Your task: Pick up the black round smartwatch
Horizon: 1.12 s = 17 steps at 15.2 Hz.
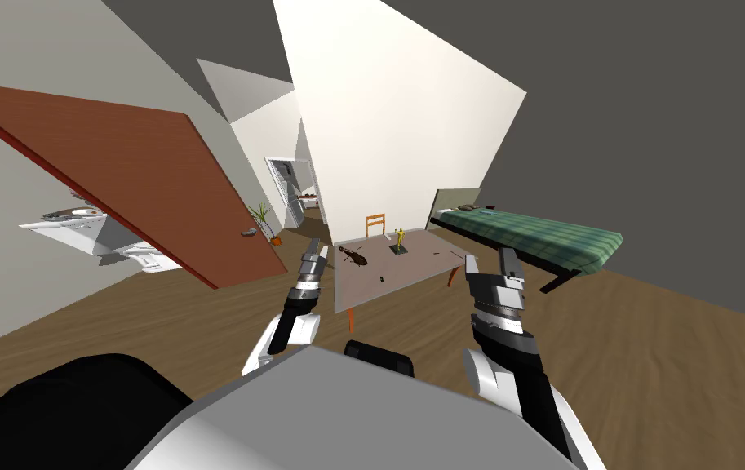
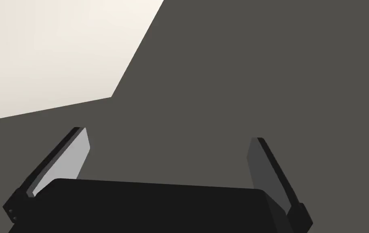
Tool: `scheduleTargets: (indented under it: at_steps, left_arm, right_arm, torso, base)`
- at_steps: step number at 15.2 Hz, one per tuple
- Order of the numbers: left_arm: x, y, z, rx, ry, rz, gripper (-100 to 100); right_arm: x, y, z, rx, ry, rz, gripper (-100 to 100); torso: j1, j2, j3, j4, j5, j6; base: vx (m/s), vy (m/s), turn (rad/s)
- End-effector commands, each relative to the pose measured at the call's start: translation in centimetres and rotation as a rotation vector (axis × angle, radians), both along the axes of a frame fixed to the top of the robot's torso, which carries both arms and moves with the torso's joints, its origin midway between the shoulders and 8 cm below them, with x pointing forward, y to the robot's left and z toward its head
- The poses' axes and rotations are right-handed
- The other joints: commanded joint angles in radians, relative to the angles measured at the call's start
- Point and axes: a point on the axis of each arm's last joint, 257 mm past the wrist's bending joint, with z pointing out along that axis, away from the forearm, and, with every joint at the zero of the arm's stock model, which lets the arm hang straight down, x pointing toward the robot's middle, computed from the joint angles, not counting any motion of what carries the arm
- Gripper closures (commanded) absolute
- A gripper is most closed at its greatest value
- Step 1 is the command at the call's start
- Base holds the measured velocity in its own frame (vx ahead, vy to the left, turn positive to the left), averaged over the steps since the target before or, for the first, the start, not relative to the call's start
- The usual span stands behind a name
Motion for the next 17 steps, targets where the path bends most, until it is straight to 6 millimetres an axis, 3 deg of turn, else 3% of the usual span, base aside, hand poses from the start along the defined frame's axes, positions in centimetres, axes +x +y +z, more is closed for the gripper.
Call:
scheduleTargets:
  at_steps: [1,7,10,17]
  left_arm:
    - [0.3,0.0,-0.5,0.020,0.017,-0.013,-100]
    - [2.7,2.3,-5.5,0.047,0.157,-0.040,-100]
    - [3.2,3.1,-6.8,0.041,0.193,-0.037,-100]
    - [5.0,7.5,-12.2,-0.011,0.335,-0.005,-100]
  right_arm:
    - [0.0,0.0,0.0,0.000,0.000,0.000,0]
    - [0.0,0.0,0.0,0.000,0.000,0.000,0]
    - [0.0,0.0,0.0,0.000,0.000,0.000,0]
    - [0.0,0.0,0.0,0.000,0.000,0.000,0]
  torso:
    - [0.000,0.000,0.000,0.000,0.000,0.000]
    - [-0.008,-0.004,-0.002,-0.001,-0.002,0.000]
    - [-0.008,-0.005,-0.003,-0.001,-0.002,0.000]
    - [-0.007,-0.004,-0.002,-0.001,-0.002,0.000]
  base:
    - [0.007,-0.011,-0.014]
    - [0.043,-0.090,-0.039]
    - [0.056,-0.105,-0.033]
    - [0.050,-0.095,-0.039]
